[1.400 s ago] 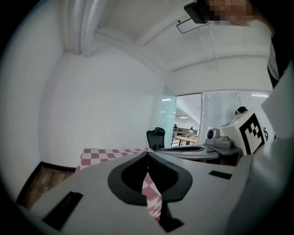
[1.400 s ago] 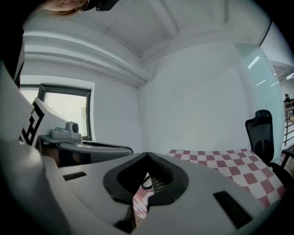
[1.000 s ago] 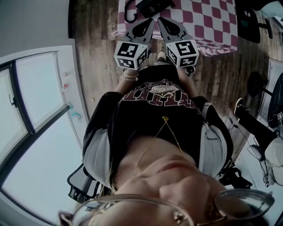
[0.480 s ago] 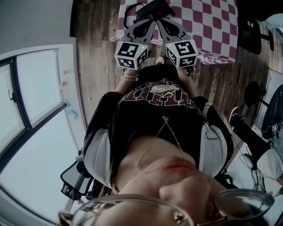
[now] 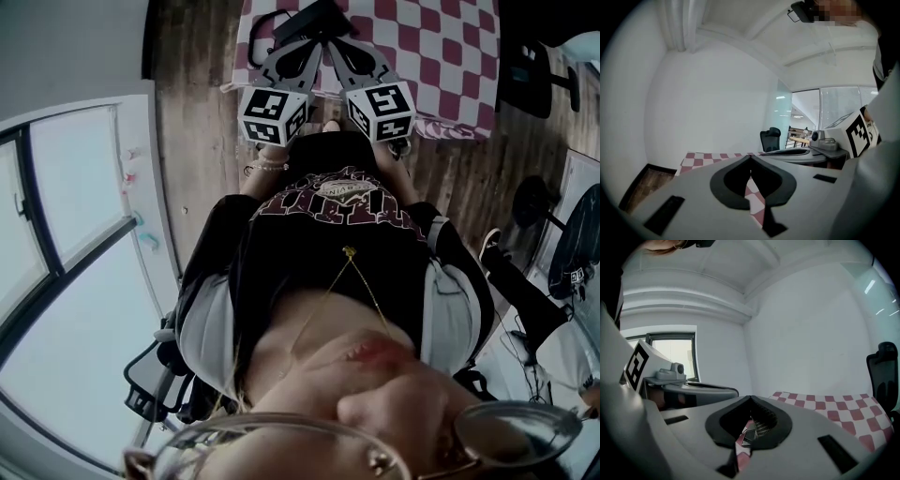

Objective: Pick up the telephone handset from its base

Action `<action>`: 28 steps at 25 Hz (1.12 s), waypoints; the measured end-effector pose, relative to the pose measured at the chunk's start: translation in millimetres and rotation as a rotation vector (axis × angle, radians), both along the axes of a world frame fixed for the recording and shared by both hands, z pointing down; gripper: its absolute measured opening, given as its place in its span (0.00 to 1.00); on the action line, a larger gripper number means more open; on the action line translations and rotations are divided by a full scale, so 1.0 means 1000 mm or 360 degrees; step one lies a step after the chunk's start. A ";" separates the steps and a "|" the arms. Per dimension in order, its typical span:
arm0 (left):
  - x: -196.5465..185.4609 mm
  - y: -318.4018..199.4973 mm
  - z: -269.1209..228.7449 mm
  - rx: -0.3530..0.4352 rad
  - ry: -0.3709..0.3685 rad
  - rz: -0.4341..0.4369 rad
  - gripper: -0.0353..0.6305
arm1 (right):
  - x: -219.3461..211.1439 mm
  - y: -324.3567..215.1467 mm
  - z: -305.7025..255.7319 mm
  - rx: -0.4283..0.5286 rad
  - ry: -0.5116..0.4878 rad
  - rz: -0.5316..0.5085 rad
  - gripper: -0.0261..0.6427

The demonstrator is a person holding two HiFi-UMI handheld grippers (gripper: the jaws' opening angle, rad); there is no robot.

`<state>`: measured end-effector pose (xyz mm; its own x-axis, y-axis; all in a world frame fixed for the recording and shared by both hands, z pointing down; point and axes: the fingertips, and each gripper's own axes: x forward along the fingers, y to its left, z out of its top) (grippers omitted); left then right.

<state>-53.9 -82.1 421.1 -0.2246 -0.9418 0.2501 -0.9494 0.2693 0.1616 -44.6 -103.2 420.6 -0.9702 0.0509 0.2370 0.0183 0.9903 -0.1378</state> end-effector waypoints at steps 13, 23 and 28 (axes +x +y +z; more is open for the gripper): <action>-0.025 -0.029 0.002 0.0028 0.0036 0.0155 0.07 | -0.020 -0.033 0.004 -0.0006 0.0018 0.0188 0.06; -0.065 -0.048 0.006 -0.0018 0.0063 0.0476 0.07 | -0.066 -0.048 0.005 -0.0034 0.0039 0.0461 0.06; -0.082 -0.051 0.009 -0.0044 0.0106 0.0636 0.07 | -0.083 -0.048 0.009 -0.0057 0.0076 0.0600 0.06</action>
